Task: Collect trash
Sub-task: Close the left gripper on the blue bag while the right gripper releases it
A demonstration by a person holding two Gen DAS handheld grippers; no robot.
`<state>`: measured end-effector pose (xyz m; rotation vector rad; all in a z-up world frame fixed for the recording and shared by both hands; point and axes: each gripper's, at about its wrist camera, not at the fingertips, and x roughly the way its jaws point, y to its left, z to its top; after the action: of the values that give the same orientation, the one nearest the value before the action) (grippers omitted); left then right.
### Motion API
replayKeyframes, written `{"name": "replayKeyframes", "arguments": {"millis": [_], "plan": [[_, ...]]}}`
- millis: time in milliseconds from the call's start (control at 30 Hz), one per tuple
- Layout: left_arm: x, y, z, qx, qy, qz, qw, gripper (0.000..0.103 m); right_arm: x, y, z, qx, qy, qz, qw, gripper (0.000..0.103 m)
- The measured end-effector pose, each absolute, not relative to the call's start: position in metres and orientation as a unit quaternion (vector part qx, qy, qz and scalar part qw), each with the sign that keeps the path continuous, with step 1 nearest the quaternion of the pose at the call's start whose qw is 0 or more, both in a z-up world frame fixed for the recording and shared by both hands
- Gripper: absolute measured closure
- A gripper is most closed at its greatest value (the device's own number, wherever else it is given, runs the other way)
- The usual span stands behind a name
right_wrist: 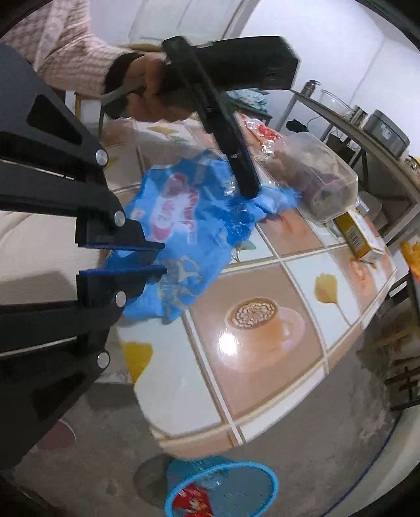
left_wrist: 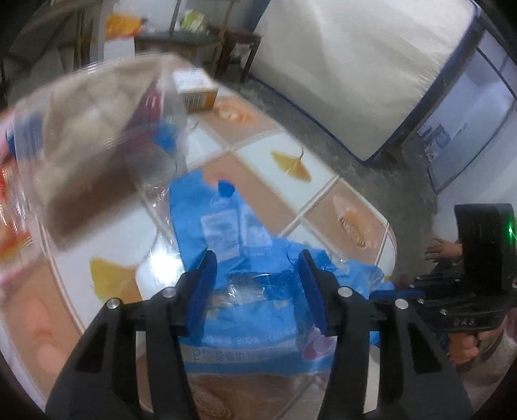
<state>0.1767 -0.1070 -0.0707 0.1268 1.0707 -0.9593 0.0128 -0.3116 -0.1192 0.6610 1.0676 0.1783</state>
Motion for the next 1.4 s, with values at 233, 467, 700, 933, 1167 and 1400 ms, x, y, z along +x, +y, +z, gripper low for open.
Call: {"name": "replayKeyframes", "arguments": {"millis": [233,467,700,933,1167,1400], "plan": [[0.172,-0.089,-0.078,-0.01,0.502,-0.477,0.721,0.047,0.03,-0.316,-0.128,0.363,0.487,0.105,0.787,0.098],[0.156,-0.09,-0.081,-0.027,0.509,-0.542,0.669,0.038,0.042,-0.326,-0.146,0.451,0.477,0.153,0.739,0.101],[0.141,-0.101,-0.081,-0.003,0.5,-0.561,0.66,0.04,0.059,-0.322,-0.156,0.484,0.489,0.196,0.698,0.102],[0.123,-0.112,-0.076,0.067,0.481,-0.558,0.673,0.057,0.081,-0.307,-0.154,0.484,0.499,0.224,0.683,0.101],[0.114,-0.105,-0.07,0.101,0.471,-0.538,0.691,0.069,0.089,-0.29,-0.151,0.489,0.501,0.248,0.67,0.101],[0.114,-0.095,-0.069,0.108,0.47,-0.503,0.718,0.091,0.09,-0.283,-0.136,0.472,0.497,0.249,0.684,0.097]]}}
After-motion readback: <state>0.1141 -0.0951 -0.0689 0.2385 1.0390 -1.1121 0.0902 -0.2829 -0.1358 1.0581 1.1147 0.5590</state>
